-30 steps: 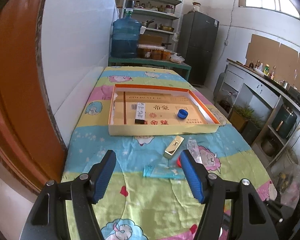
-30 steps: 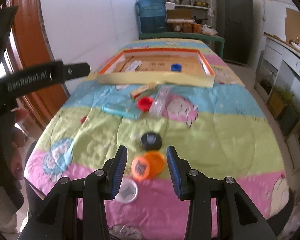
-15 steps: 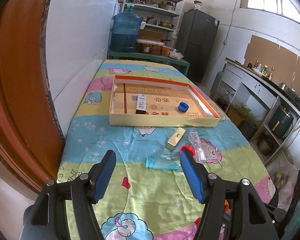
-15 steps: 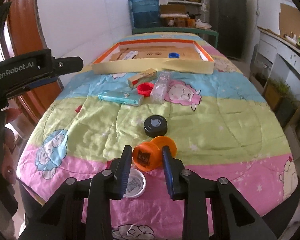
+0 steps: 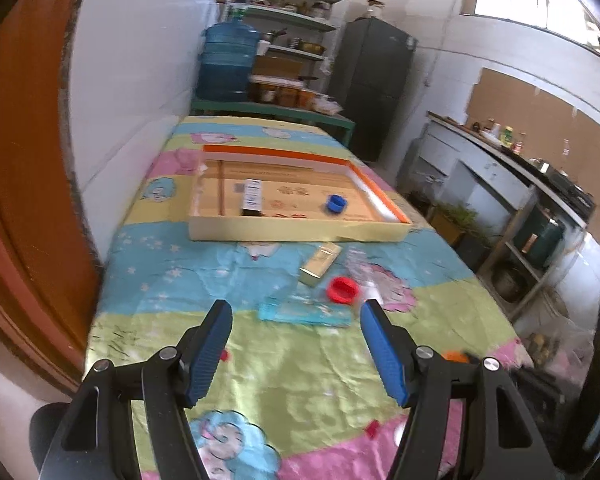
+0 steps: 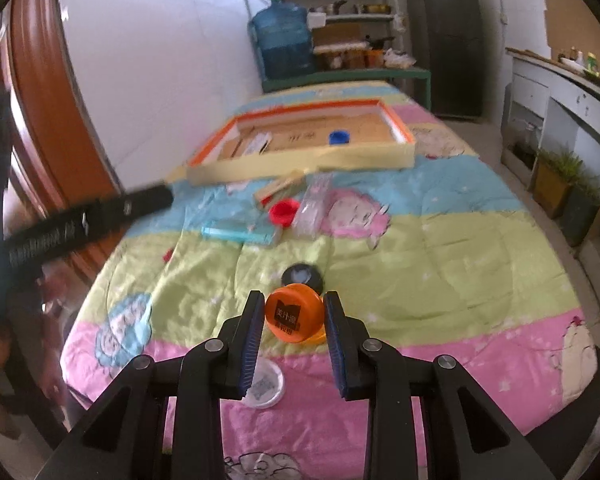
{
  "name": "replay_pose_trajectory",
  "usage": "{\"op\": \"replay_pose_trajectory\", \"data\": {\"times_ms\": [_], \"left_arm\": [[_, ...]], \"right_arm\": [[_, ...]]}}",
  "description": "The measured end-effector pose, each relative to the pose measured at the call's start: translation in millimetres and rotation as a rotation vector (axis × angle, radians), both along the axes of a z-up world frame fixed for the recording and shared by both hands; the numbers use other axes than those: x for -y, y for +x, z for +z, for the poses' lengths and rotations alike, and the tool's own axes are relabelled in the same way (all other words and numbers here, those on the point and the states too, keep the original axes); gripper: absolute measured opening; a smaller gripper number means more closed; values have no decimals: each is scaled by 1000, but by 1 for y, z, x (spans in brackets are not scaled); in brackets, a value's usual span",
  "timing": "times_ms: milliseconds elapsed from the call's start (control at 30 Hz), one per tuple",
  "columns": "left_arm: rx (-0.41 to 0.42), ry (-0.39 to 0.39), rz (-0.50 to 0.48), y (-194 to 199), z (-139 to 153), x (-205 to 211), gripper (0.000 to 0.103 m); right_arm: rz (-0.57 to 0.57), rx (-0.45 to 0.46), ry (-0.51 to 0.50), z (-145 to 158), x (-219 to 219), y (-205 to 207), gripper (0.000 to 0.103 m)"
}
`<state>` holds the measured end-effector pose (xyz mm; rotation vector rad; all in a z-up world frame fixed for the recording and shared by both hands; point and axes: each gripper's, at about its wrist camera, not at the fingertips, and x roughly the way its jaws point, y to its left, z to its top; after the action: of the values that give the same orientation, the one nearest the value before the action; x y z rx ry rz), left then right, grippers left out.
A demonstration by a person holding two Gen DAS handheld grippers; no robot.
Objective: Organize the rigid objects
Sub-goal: 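Grasp the orange cap with the right tool while the left grasps the clear lid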
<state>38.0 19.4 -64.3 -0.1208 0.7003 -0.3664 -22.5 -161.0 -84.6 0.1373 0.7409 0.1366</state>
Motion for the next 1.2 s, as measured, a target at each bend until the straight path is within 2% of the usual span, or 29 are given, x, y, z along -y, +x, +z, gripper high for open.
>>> {"op": "replay_pose_trajectory", "data": {"times_ms": [167,267,433,467,500,533,600,667,900,1200], "left_arm": [[9,4,-139,-27,-6,27,67],[24,46,-227,-47,-17,50,67],[-10,104,-308,-61,-42,76,67],[-15,114,-315,-62,-47,79,62],[-19,127,-317,-63,-51,82,57],[-28,140,-319,-63,-55,83,47],[-52,161,-316,-61,-63,87,40],[-31,164,-310,-62,-64,86,31],[-33,133,-284,-61,-62,77,30],[-13,94,-190,-43,-34,61,30]], "right_arm": [[-80,21,-2,7,26,-2,31],[-117,21,6,8,38,-5,31],[-146,26,9,8,49,-10,31],[-149,26,11,8,50,-11,31],[-150,27,12,8,51,-12,31],[-151,28,11,8,52,-13,31],[-149,26,11,7,51,-13,31],[-148,24,13,7,51,-13,31],[-134,16,17,5,49,-9,31],[-80,37,19,13,41,10,31]]}}
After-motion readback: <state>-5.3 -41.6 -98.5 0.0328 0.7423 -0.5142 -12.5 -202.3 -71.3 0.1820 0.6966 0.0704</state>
